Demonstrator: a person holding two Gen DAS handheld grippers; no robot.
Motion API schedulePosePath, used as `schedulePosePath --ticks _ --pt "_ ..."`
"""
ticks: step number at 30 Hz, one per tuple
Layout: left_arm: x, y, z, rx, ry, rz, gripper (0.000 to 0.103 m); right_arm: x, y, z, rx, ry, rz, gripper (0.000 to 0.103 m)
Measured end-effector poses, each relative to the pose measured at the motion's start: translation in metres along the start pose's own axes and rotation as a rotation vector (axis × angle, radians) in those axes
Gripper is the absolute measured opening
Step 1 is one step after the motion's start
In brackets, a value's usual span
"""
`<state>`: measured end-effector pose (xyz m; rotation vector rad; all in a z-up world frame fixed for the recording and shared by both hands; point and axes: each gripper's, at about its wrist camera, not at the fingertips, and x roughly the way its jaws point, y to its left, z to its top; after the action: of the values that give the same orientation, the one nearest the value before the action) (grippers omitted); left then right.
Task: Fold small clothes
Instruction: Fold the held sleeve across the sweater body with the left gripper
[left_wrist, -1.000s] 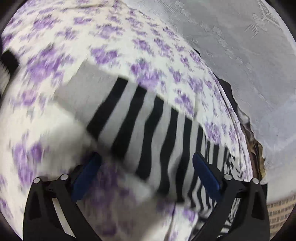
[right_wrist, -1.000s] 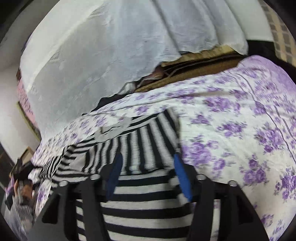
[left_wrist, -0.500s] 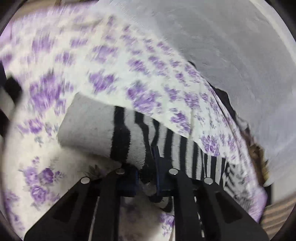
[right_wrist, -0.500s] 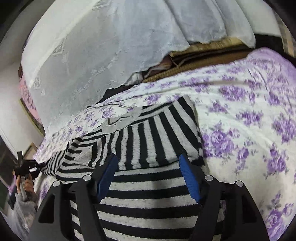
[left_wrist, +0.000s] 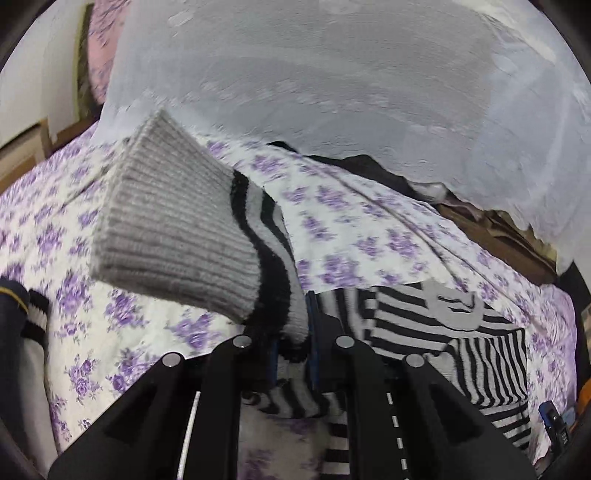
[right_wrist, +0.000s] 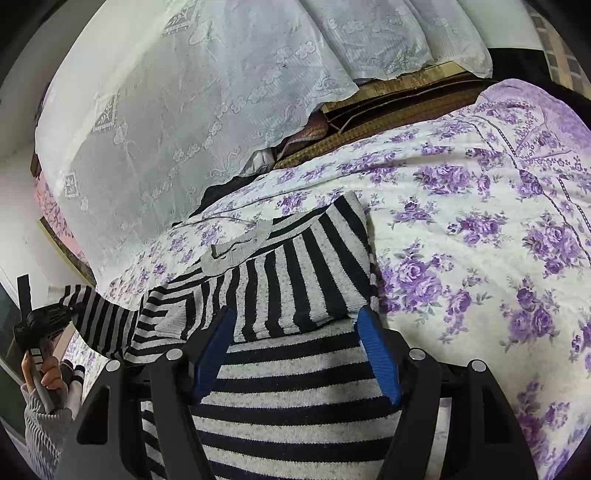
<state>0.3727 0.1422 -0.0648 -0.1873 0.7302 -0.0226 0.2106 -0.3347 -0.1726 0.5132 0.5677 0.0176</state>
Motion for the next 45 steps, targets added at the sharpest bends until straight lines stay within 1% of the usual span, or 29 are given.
schedulePosePath --ticks 4,8,13,17,22,26,30,32,33,34,35,36,37,38,39,40,41,42,43,45 --pt "-0.001 -0.029 0.005 0.046 -0.001 0.008 0.012 -0.005 -0.005 0.004 0.027 -0.001 0.018 0.070" --pt "-0.003 -0.069 0.005 0.107 -0.011 0.004 0.011 -0.009 -0.009 0.007 0.048 -0.004 0.038 0.070" --pt "-0.006 -0.119 0.000 0.182 -0.030 -0.012 0.012 -0.011 -0.014 0.008 0.073 0.001 0.060 0.070" --pt "-0.003 -0.162 -0.011 0.245 -0.031 -0.033 0.012 -0.013 -0.018 0.010 0.096 0.001 0.073 0.070" --pt "0.008 -0.214 -0.033 0.325 -0.021 -0.067 0.011 -0.014 -0.025 0.012 0.124 -0.003 0.077 0.070" --pt "0.029 -0.258 -0.062 0.392 0.020 -0.088 0.011 -0.013 -0.033 0.014 0.153 -0.003 0.076 0.070" --pt "0.061 -0.292 -0.098 0.471 0.076 -0.065 0.012 -0.012 -0.041 0.015 0.184 -0.003 0.074 0.070" --pt "0.078 -0.303 -0.117 0.515 0.099 -0.036 0.013 -0.010 -0.045 0.015 0.198 -0.002 0.071 0.070" --pt "0.087 -0.307 -0.124 0.533 0.109 -0.016 0.018 -0.010 -0.046 0.015 0.203 -0.001 0.071 0.070" --pt "0.092 -0.308 -0.128 0.541 0.118 -0.009 0.020 -0.009 -0.047 0.015 0.206 0.001 0.070 0.070" --pt "0.098 -0.309 -0.132 0.552 0.131 0.006 0.029 -0.008 -0.048 0.015 0.209 0.002 0.068 0.070" --pt "0.100 -0.310 -0.134 0.563 0.131 0.029 0.040 -0.007 -0.049 0.015 0.212 0.002 0.067 0.070" --pt "0.098 -0.309 -0.134 0.566 0.122 0.044 0.048 -0.007 -0.050 0.015 0.213 0.003 0.066 0.070" --pt "0.092 -0.308 -0.132 0.564 0.109 0.035 0.070 -0.006 -0.051 0.015 0.214 0.004 0.065 0.070" --pt "0.082 -0.305 -0.130 0.556 0.091 -0.002 0.086 -0.006 -0.051 0.015 0.216 0.003 0.064 0.070" --pt "0.073 -0.303 -0.128 0.552 0.071 -0.032 0.089 -0.007 -0.052 0.015 0.217 0.001 0.063 0.070" --pt "0.057 -0.299 -0.125 0.553 0.035 -0.062 0.093 -0.007 -0.052 0.015 0.217 0.000 0.062 0.070" --pt "0.046 -0.295 -0.123 0.559 0.013 -0.076 0.095 -0.007 -0.052 0.015 0.216 -0.001 0.064 0.070" --pt "0.038 -0.291 -0.120 0.562 0.003 -0.085 0.095 -0.006 -0.051 0.015 0.214 -0.001 0.068 0.070" --pt "0.018 -0.271 -0.110 0.554 -0.033 -0.094 0.095 -0.007 -0.046 0.015 0.201 0.004 0.091 0.070"
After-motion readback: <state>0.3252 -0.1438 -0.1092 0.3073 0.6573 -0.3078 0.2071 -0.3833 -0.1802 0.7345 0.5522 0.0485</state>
